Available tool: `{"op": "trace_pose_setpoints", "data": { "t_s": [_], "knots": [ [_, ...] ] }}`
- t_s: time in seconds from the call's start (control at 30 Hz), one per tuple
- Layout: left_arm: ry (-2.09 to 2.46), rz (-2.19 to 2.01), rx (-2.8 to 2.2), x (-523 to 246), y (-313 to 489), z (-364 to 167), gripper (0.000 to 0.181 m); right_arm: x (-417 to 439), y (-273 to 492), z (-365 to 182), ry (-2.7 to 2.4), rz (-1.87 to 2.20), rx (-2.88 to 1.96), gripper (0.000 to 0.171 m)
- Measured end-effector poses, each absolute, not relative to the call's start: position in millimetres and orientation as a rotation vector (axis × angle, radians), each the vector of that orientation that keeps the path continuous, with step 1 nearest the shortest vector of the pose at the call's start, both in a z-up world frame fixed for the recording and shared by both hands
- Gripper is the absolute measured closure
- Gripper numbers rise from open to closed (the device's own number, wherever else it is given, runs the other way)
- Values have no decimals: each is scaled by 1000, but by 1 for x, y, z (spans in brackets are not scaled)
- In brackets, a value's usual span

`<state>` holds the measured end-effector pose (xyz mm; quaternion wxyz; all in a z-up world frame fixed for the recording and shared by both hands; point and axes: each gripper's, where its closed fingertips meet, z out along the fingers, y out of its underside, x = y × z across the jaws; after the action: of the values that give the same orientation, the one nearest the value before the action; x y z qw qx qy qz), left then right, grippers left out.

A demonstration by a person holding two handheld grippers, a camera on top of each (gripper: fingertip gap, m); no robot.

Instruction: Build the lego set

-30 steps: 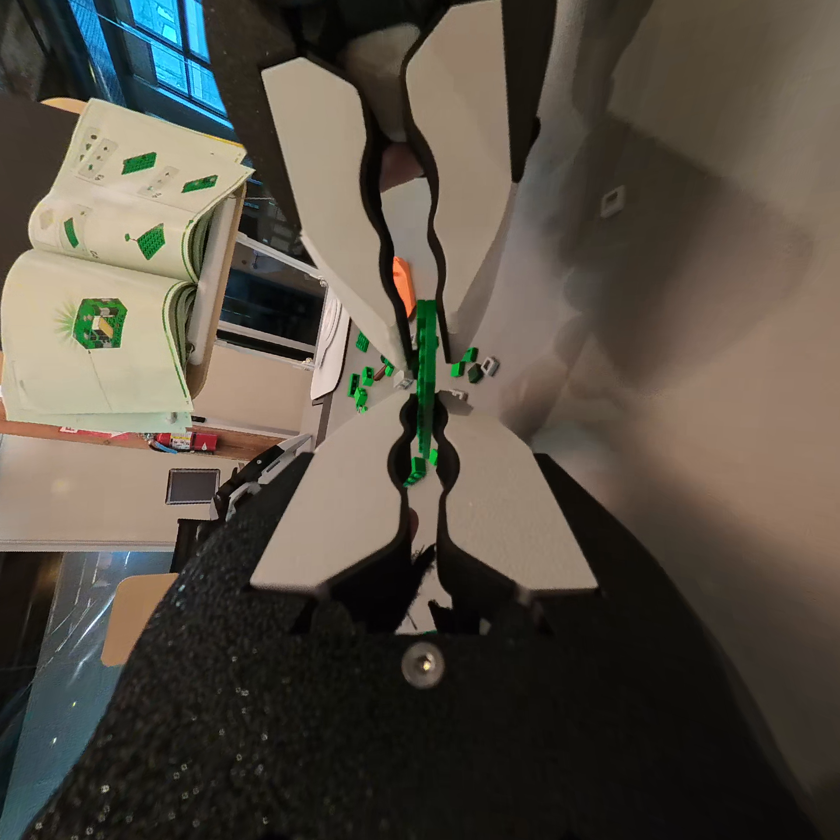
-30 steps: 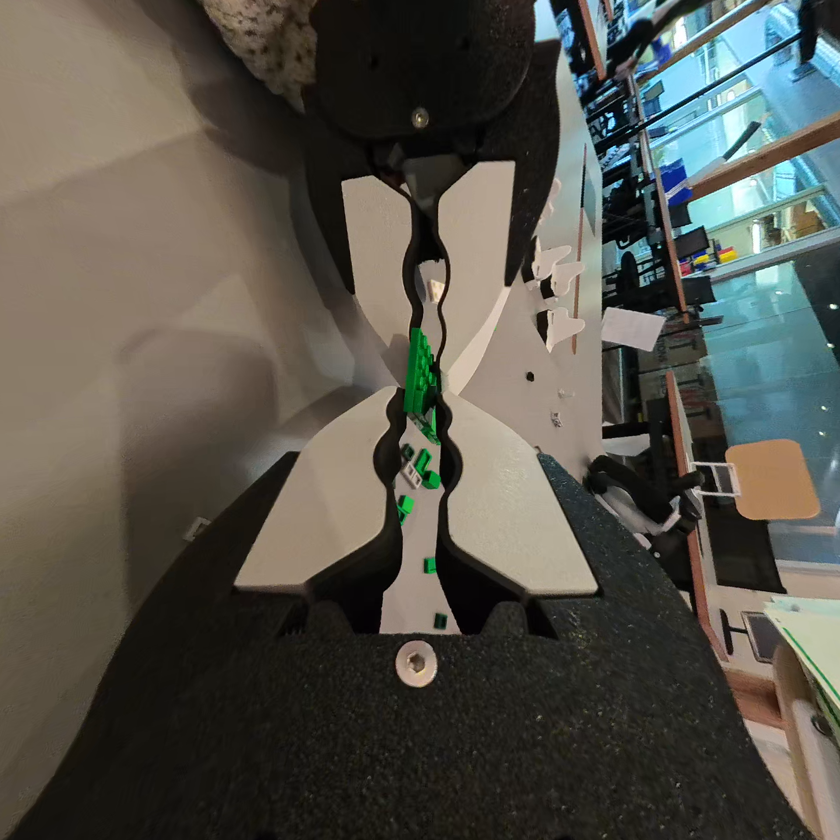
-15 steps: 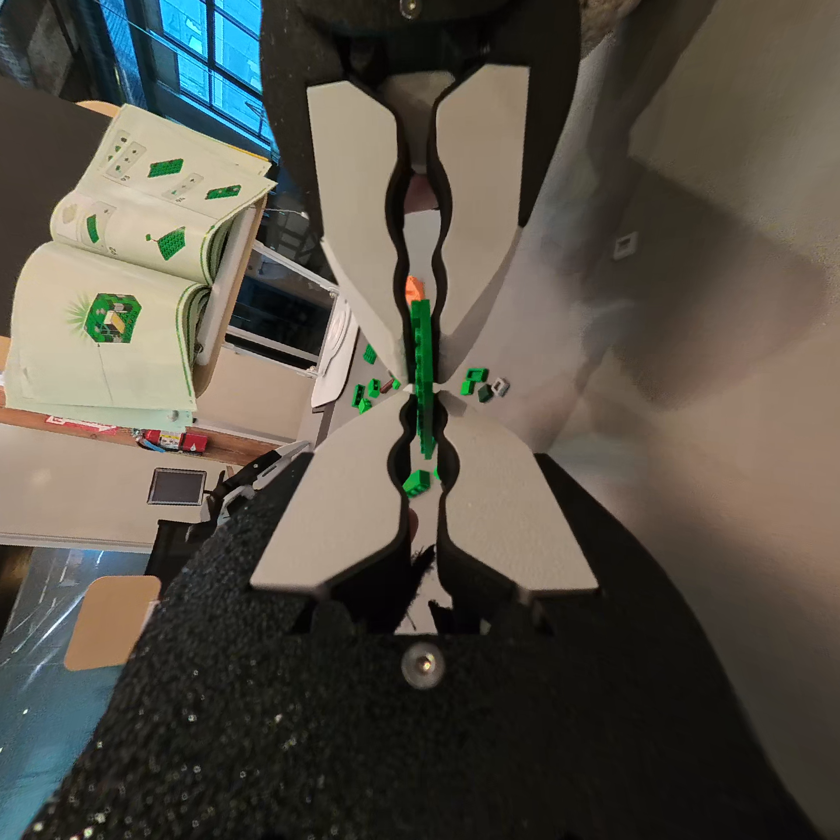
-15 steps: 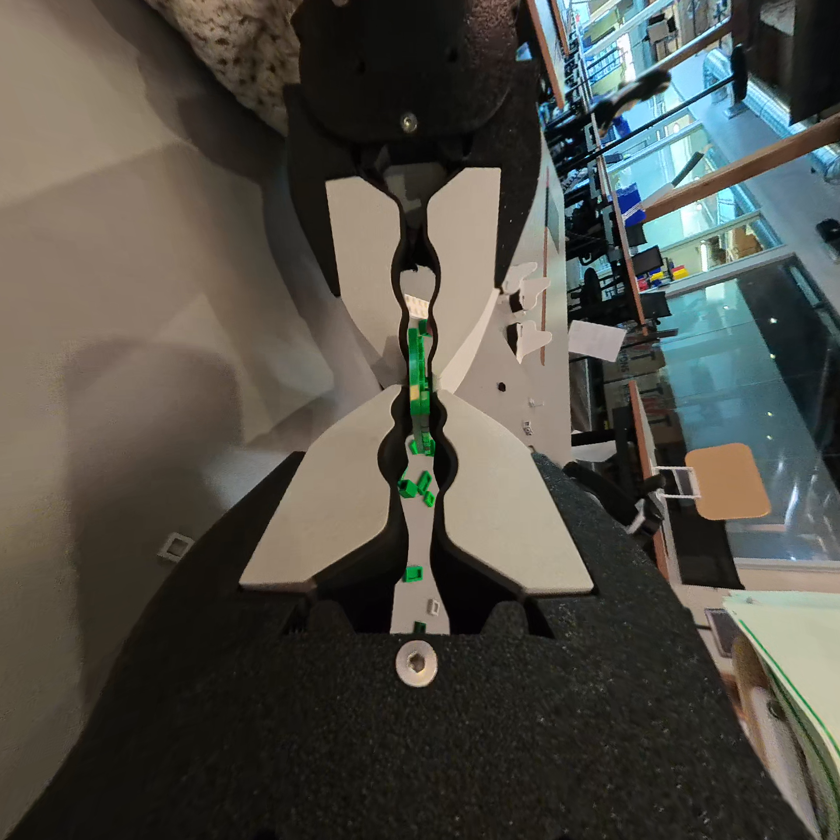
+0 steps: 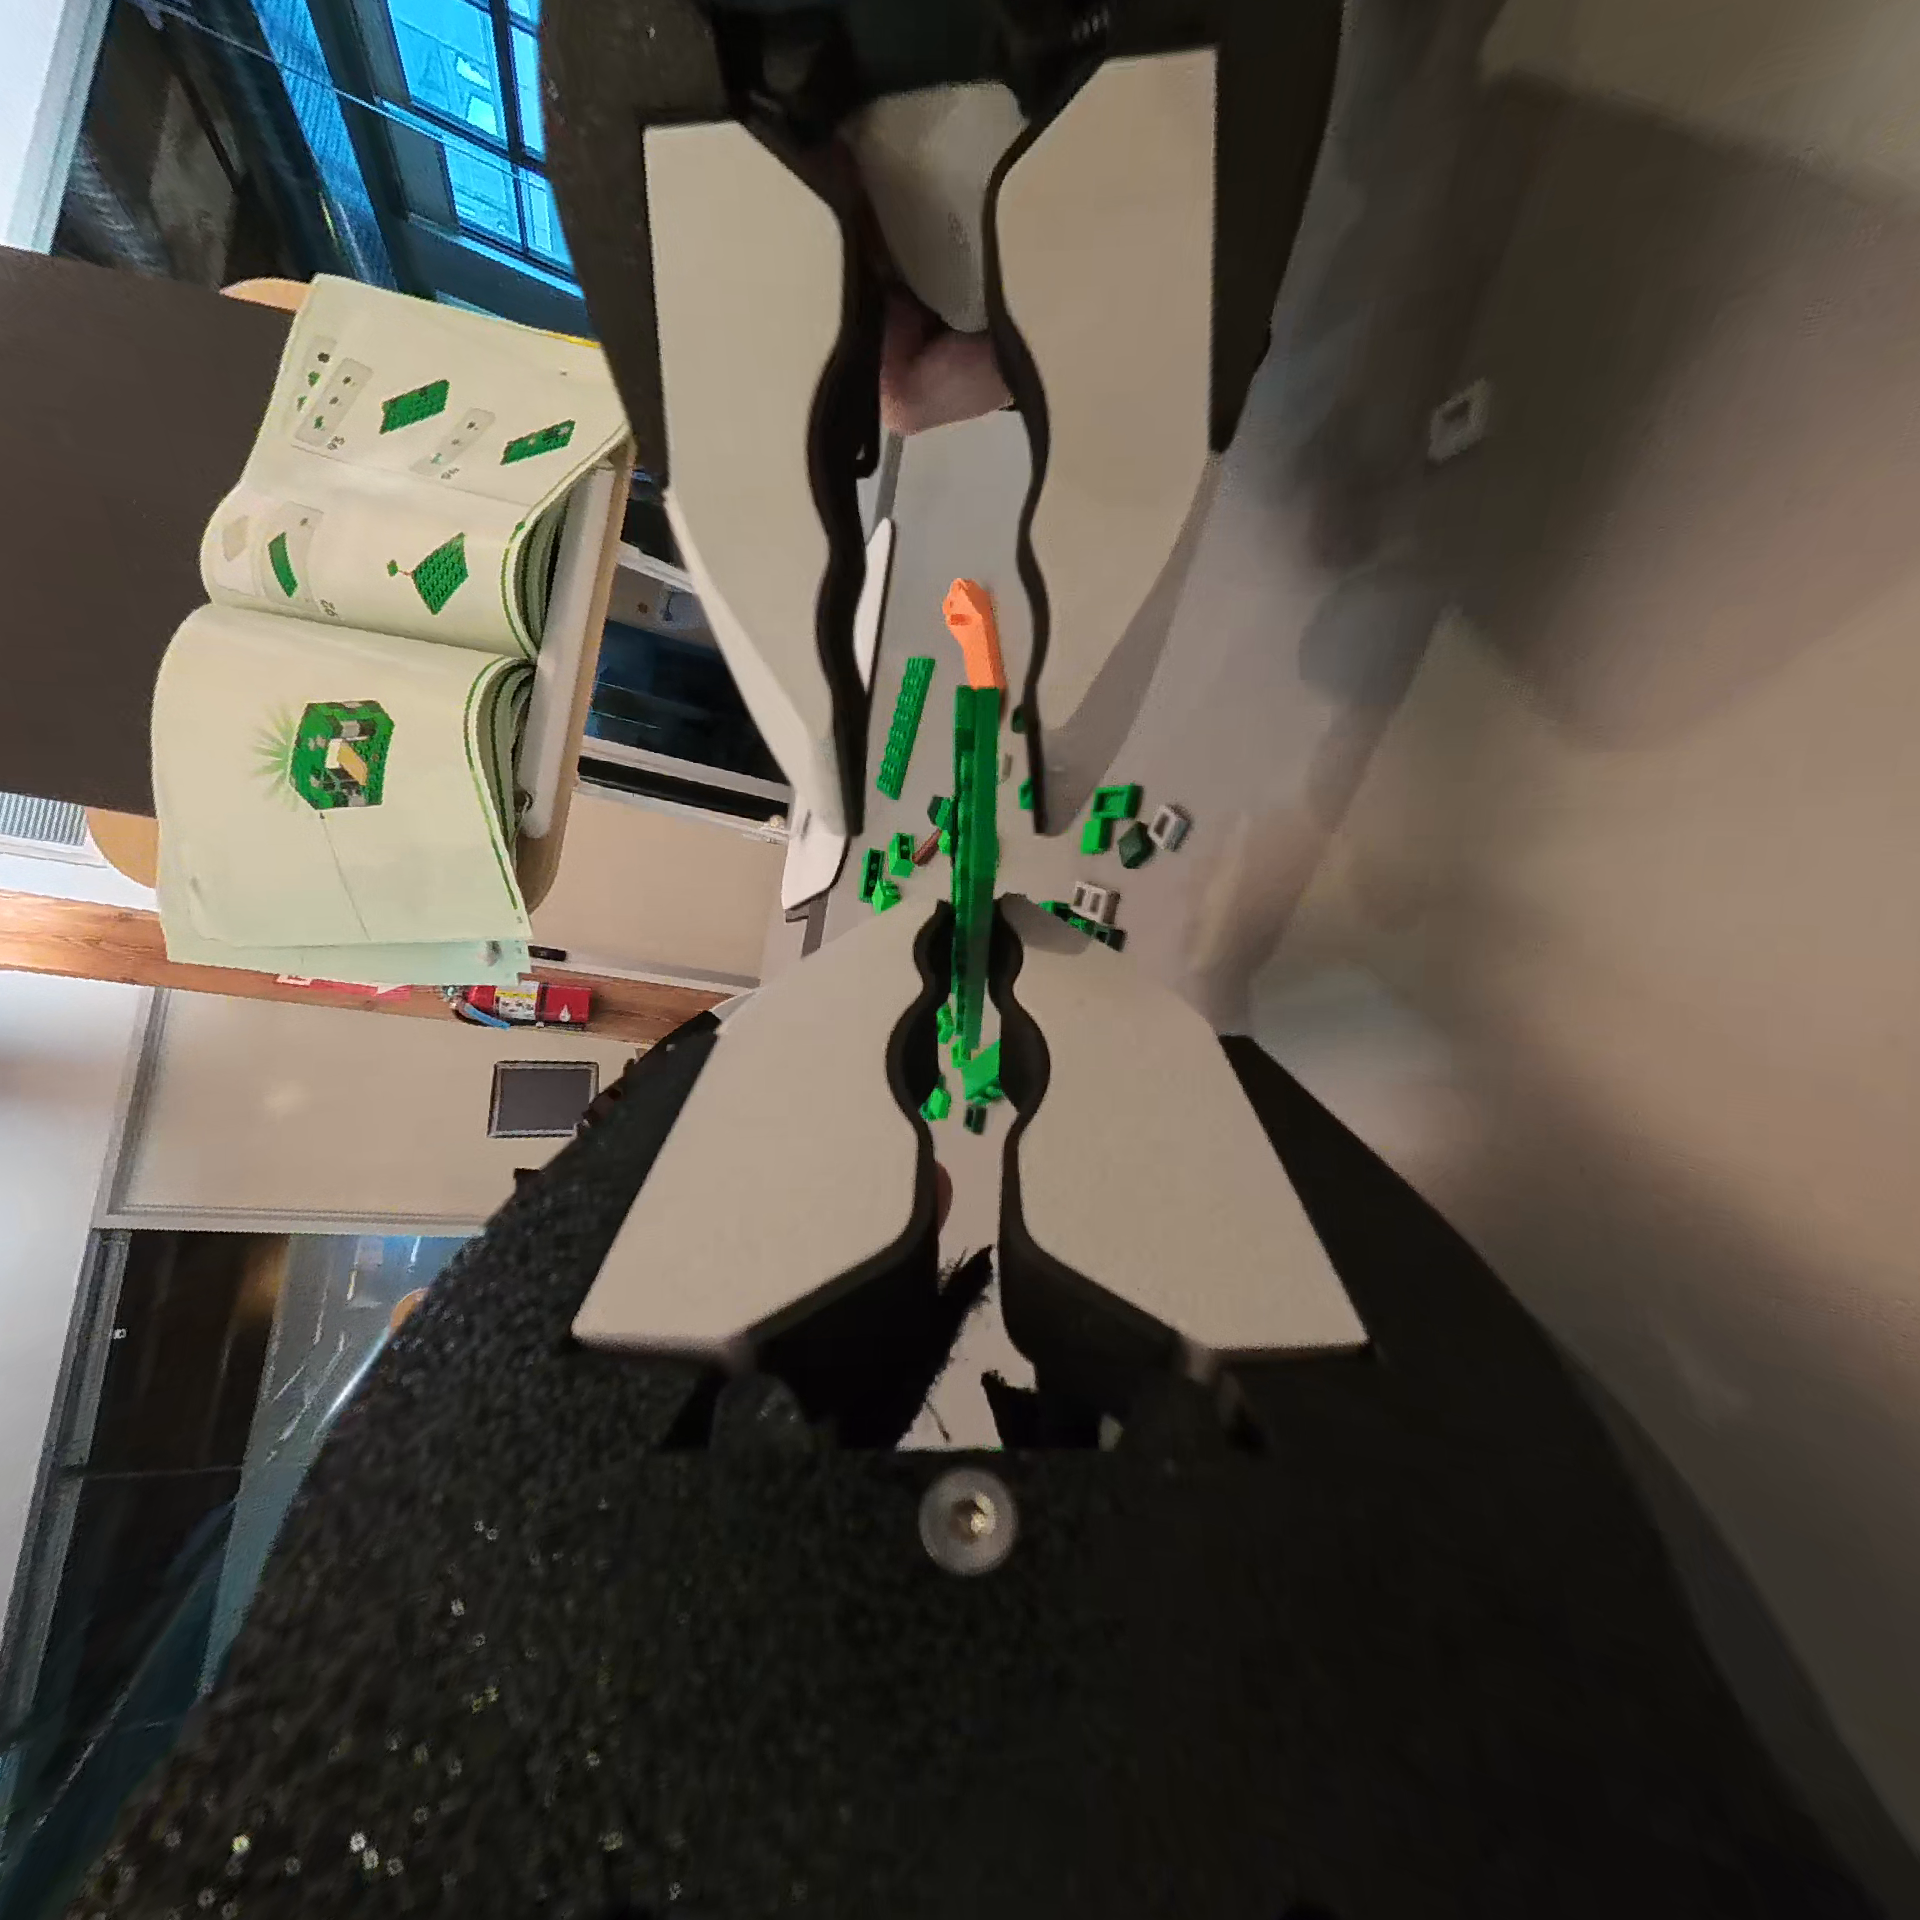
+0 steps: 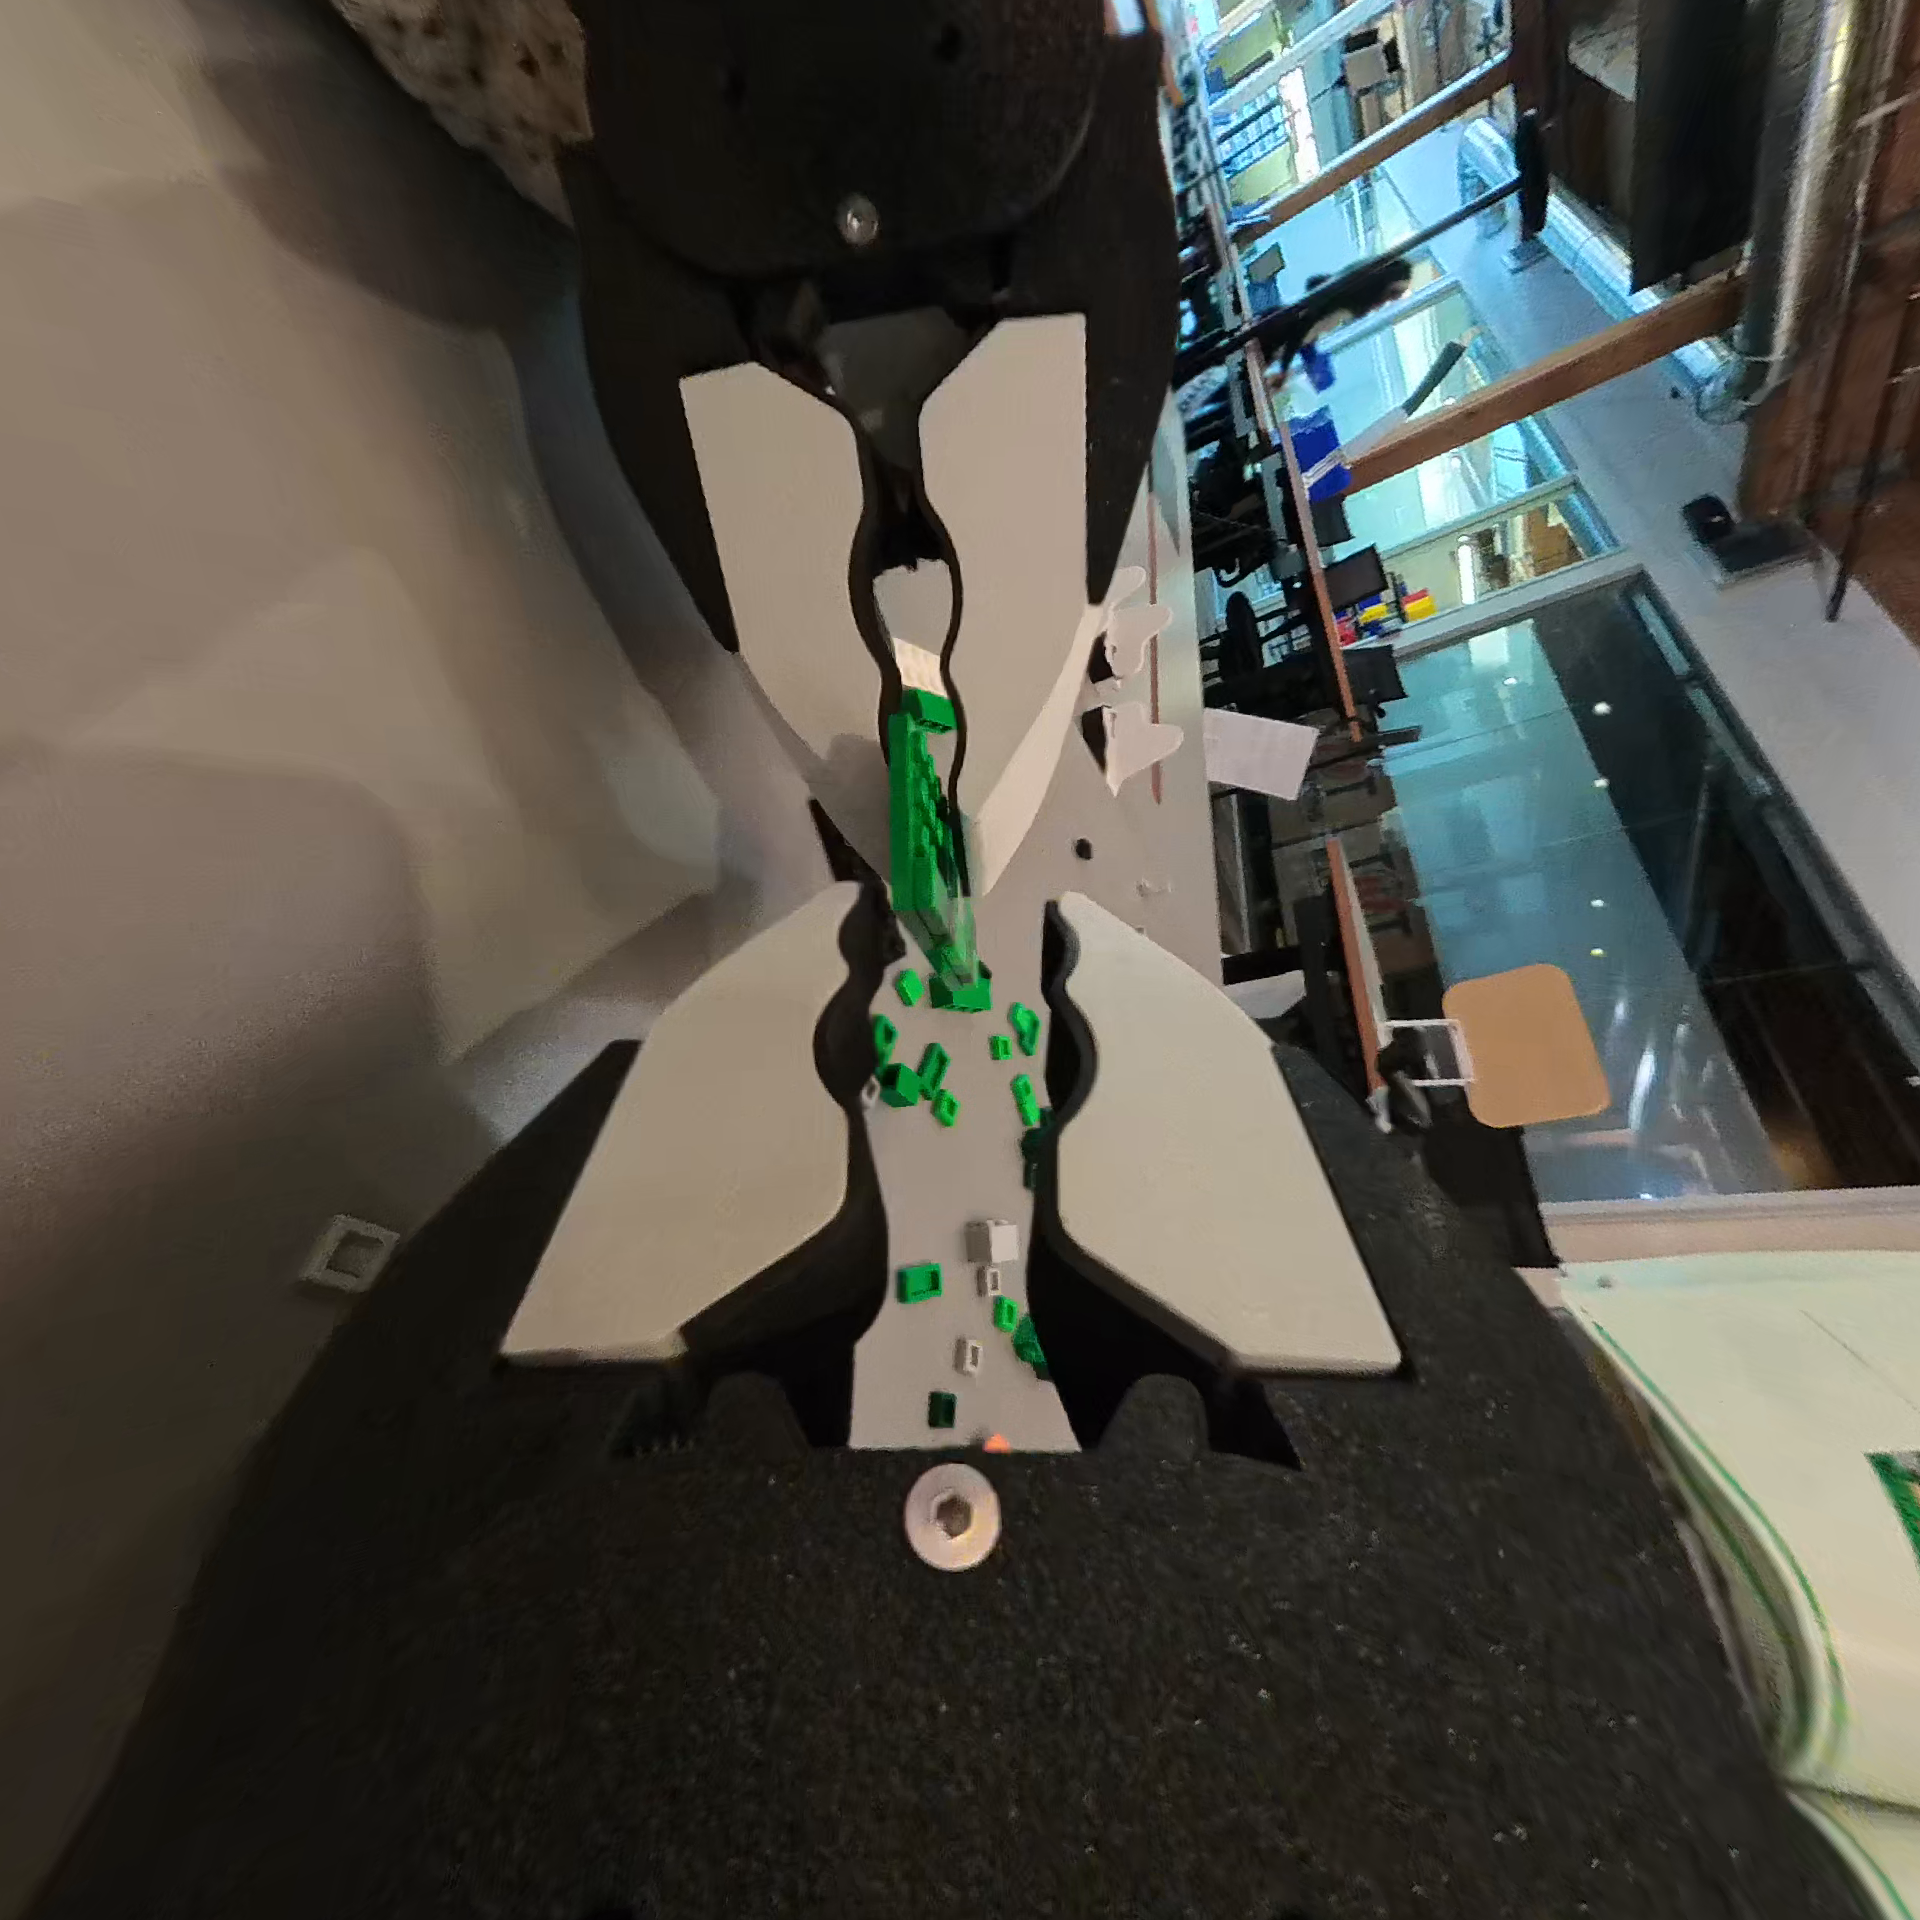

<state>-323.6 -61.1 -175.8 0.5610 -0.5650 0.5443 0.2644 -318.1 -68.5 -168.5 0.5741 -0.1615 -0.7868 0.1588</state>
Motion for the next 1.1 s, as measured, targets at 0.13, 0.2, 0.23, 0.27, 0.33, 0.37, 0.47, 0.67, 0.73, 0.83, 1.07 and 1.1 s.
{"op": "trace_pose_setpoints", "data": {
  "t_s": [0.13,0.2,0.23,0.27,0.33,0.37,0.47,0.67,0.73,0.83,1.07,1.1],
  "knots": [
    [1257,636,-1295,-324,-62,-170,175,-318,-71,-166,-1797,313,-285,165],
    [1221,640,-1269,-324,-60,-165,175,-317,-70,-162,-1775,313,-280,165],
    [1203,660,-1264,-325,-58,-163,167,-316,-69,-159,-1765,330,-279,165],
    [1196,682,-1274,-327,-56,-164,153,-315,-70,-157,-1759,349,-278,165],
    [1182,707,-1285,-331,-52,-165,141,-313,-72,-154,-1753,376,-260,165],
    [1181,702,-1274,-331,-53,-164,142,-312,-73,-155,-1758,386,-256,165],
    [1164,710,-1233,-329,-54,-157,157,-310,-78,-157,-1773,411,-232,165],
    [1181,826,-1194,-339,-53,-151,175,-306,-59,-155,-1804,520,-390,154],
    [1169,893,-1190,-351,-52,-147,175,-298,-40,-168,-1926,617,-587,152],
    [1183,969,-1185,-362,-51,-146,175,-286,-23,-191,-2089,670,-824,152],
    [1320,1028,-1153,-356,-50,-162,176,-291,-33,-217,-2301,753,-956,161],
    [1332,1024,-1152,-355,-50,-163,176,-293,-33,-216,-2329,755,-939,162]
  ]
}}
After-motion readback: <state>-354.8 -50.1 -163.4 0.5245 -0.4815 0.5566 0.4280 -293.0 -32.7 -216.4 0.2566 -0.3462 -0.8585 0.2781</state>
